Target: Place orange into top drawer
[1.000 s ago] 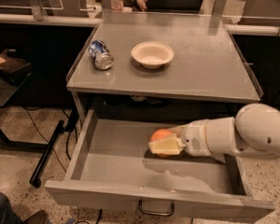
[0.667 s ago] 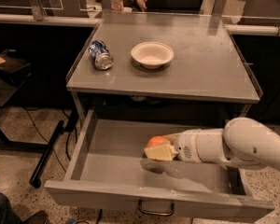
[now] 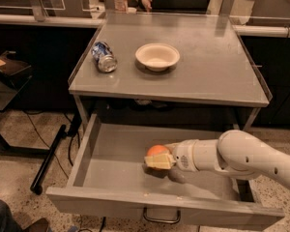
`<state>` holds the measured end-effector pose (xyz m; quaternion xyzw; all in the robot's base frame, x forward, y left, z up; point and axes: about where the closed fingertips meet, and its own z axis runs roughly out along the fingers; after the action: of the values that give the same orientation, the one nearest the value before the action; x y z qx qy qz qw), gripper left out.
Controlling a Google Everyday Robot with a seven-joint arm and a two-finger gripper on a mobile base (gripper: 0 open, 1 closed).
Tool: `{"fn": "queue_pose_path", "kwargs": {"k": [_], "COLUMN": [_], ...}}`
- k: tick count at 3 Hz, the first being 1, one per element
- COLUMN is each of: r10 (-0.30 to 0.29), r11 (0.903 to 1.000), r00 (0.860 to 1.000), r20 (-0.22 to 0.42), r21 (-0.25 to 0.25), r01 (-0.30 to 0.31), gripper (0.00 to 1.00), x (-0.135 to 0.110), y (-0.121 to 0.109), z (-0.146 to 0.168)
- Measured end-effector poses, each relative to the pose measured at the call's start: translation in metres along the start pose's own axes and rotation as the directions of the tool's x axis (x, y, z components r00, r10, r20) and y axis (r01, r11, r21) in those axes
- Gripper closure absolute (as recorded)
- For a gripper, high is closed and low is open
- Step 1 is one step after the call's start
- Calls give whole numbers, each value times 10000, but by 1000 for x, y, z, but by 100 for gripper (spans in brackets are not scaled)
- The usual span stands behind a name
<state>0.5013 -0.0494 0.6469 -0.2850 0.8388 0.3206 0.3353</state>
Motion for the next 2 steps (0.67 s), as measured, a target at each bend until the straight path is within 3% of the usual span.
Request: {"fn": "queue_pose_path", "kwargs": {"k": [1,2], "r10": [54,81], "r11": [9998,9998], "r00": [9999,10000], "r20": [111,48], "r21": [175,172], "r01": [-56,-82], "gripper": [100,100], "x": [4,5], "y": [-16,-18], "z": [32,40]}}
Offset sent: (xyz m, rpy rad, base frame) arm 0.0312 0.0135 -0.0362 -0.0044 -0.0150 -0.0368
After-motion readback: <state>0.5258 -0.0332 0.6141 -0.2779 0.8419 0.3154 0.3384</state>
